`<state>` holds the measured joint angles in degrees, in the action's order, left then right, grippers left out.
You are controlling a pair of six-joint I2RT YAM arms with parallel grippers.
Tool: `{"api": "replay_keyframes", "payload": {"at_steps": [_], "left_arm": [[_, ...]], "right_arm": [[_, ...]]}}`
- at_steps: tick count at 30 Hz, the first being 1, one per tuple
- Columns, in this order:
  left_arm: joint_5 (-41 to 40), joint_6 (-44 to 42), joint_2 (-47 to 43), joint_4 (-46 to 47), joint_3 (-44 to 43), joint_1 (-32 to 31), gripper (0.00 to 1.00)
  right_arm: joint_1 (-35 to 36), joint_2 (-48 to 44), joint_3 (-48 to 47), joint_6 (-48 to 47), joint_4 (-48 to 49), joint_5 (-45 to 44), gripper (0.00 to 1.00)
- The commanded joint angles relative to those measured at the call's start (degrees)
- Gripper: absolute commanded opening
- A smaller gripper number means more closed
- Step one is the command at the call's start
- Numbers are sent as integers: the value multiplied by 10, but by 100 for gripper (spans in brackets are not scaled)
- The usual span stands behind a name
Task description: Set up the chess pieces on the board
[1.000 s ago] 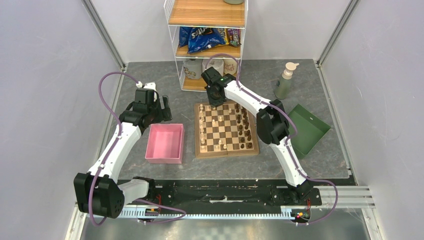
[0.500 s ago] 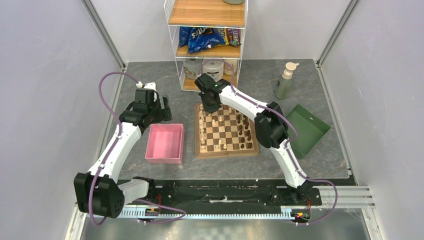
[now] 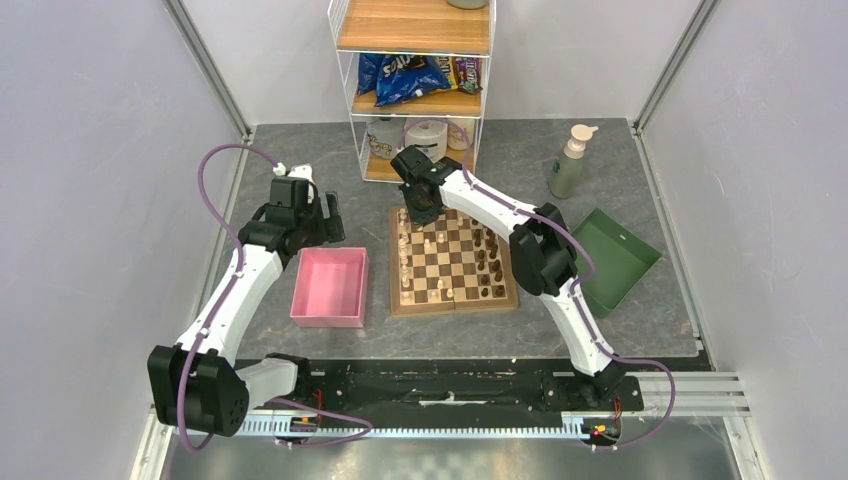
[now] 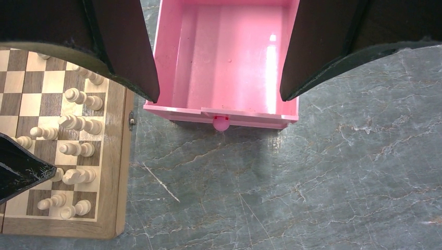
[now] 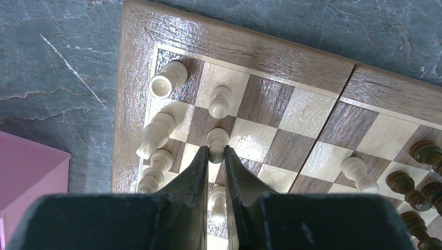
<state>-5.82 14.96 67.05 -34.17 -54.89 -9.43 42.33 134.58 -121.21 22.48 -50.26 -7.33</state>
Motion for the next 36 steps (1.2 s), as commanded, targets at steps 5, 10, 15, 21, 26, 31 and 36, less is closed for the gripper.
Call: {"api": "replay_keyframes", "payload": {"at_steps": [5,10,15,21,26,31,36], "left_arm": [[4,10,-2,5,-10,2,93],[3,10,-2,6,-10,2,93],[5,10,0,5,-10,2,93],[6,10,0,5,-10,2,93],[6,10,0,5,-10,2,93],[7,10,1,5,-10,2,93],[9,10,3,5,-11,2,93]], "right_arm": [[2,4,-38,4,7,12,19],[3,12,-45,5,7,13,21],[4,11,-42,3,4,7,22],[8,11,-40,-1,-3,3,22],[11,15,-39,-2,-5,1,22],[12,17,-40,-2,-9,-12,22],[12,15,-39,-4,-10,-20,22]]}}
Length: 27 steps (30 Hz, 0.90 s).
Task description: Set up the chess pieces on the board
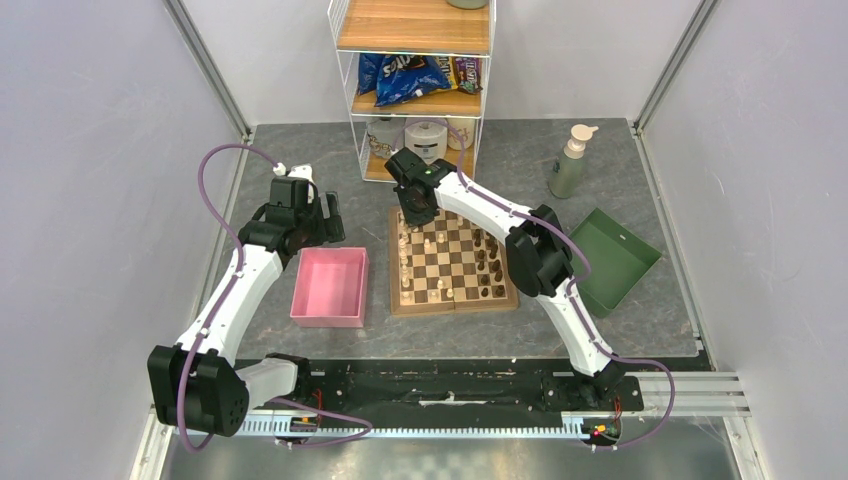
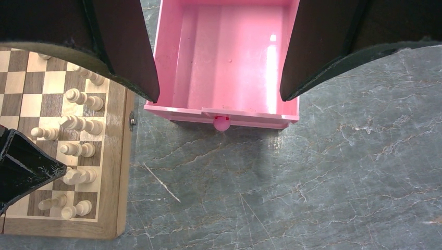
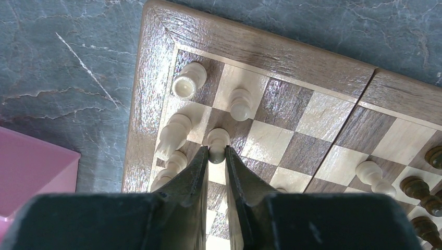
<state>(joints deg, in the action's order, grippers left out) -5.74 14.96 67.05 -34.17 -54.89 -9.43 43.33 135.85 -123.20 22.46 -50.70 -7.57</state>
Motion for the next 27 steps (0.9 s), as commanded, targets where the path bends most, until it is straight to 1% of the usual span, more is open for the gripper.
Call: {"api": "replay_keyframes", "payload": {"at_steps": [1,15,17,19,25,27], "left_arm": [[8,10,3,5,-11,2,93],[9,10,3,5,-11,2,93],[10,10,4,5,-11,2,93],[10,10,4,5,-11,2,93],[9,10,2,6,-11,2,93],[8,10,2,5,-10,2,93]], "right_arm": [[2,1,-19,-4,-5,-19,22],[2,7,-25,-9,-8,-31,23],[2,7,-24,-11,-7,-22,26],[2,6,-25,-11,-5,-10,33],[2,-7,-27,-7,1,14,40],[2,-21,-25,-6,0,9,42]]}}
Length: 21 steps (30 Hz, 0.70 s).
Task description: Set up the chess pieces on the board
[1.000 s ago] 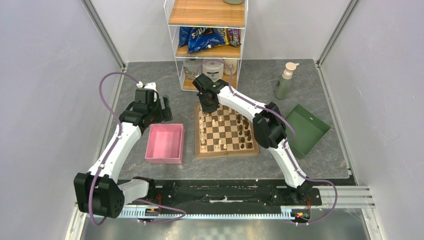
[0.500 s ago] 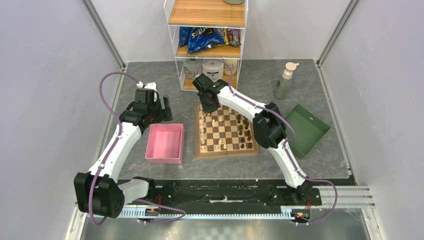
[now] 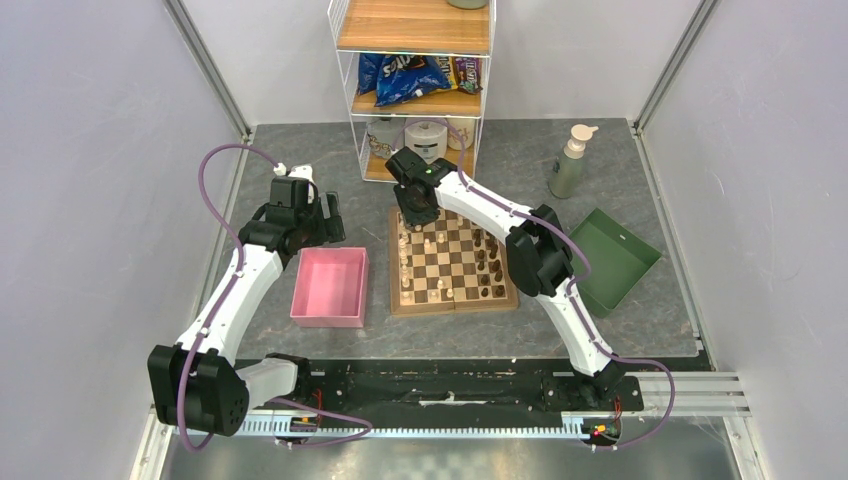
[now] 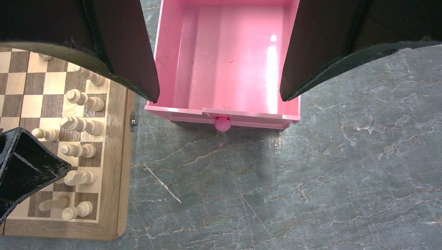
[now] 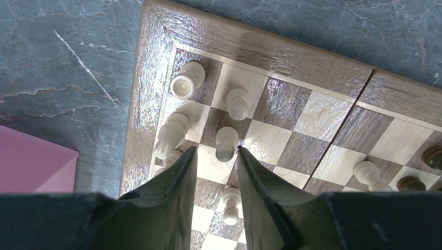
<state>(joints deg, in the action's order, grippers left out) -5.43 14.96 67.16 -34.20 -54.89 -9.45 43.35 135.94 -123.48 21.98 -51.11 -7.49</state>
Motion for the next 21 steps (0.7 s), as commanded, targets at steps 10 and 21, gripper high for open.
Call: {"api": "replay_keyframes", "payload": {"at_steps": [10,21], "left_arm": [[8,10,1,5,-11,2,93],[9,10,-1,6,-11,2,93]], "right_arm": [[-37,-155,113,17,33,-39,42],[-76,-151,151,26,30,-37,41]]}}
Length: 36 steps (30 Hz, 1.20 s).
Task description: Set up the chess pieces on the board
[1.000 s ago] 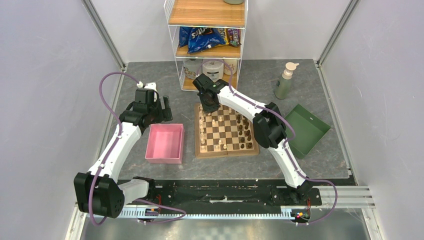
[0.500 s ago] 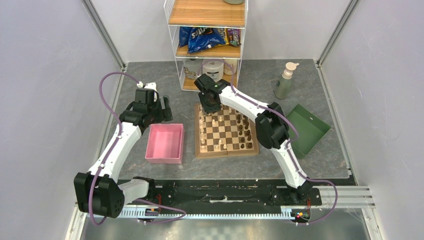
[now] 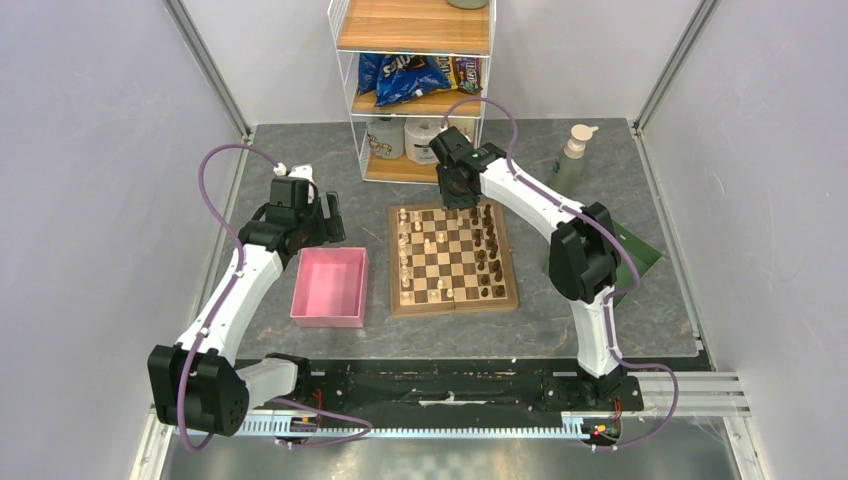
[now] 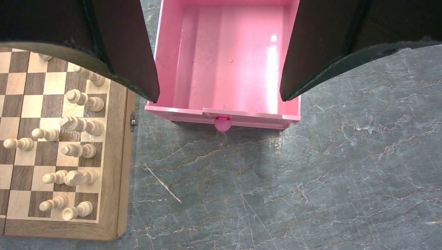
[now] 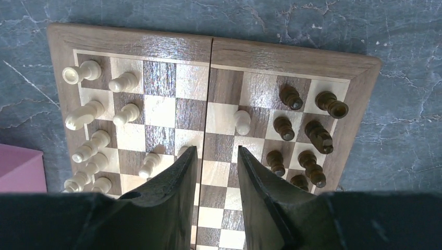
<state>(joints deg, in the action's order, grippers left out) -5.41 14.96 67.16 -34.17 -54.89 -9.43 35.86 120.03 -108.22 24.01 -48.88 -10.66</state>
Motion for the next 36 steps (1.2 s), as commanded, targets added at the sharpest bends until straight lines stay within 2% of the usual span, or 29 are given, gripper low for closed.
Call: {"api": "replay_keyframes", "payload": {"at_steps": [1,11,36], "left_arm": [[8,10,-1,6,-11,2,93],[9,10,1,5,-11,2,93],[9,10,5,6,-11,2,93]], "right_arm": [[-2,13,-8,6,4,-5,42],[-15,54,-33,4,-18,-15,40],[-21,56,-36,-9,-13,-32,39]]}}
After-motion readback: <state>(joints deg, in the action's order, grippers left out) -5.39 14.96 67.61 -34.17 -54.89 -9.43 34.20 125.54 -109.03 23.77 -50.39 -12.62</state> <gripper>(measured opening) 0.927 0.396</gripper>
